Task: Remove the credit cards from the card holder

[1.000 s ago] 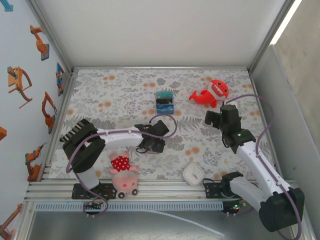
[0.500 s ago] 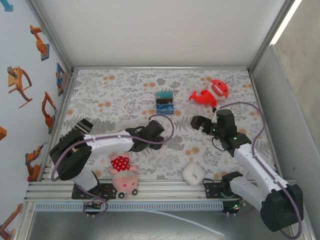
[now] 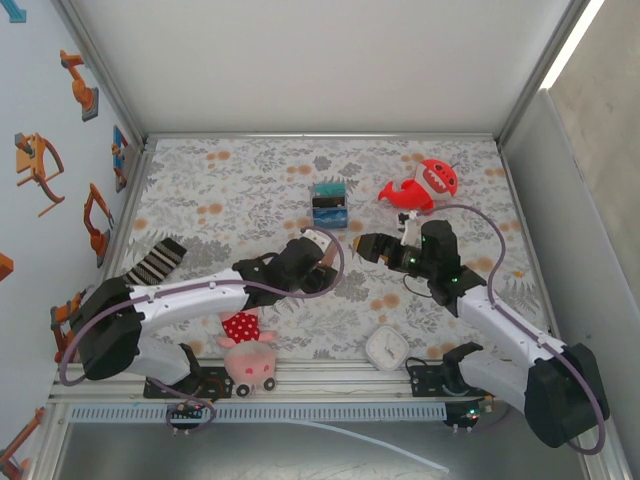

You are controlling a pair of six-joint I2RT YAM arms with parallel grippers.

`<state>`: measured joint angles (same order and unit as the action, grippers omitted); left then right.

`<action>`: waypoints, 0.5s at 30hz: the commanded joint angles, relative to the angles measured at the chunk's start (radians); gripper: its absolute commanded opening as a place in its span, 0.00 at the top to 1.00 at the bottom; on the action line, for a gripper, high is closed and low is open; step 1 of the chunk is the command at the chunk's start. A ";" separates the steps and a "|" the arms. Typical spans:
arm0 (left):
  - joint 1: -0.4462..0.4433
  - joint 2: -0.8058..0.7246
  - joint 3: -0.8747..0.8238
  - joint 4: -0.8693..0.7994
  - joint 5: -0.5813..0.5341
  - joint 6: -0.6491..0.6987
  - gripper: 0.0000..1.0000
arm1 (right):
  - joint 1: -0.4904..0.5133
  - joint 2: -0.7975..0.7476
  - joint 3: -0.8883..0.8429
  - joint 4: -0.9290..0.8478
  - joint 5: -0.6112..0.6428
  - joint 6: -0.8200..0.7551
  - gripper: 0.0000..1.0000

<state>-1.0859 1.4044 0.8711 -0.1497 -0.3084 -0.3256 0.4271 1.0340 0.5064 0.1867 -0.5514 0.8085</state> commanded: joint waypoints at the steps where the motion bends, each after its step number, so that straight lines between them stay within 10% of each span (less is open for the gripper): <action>1: -0.007 -0.038 0.009 0.019 0.009 0.028 0.33 | 0.028 0.030 0.014 0.117 -0.062 0.019 0.08; 15: -0.037 -0.063 0.019 0.040 0.047 0.048 0.33 | 0.142 0.240 0.083 0.308 -0.120 0.049 0.23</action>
<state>-1.1133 1.3766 0.8711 -0.1474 -0.2810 -0.2985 0.5598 1.2499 0.5533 0.3988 -0.6418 0.8398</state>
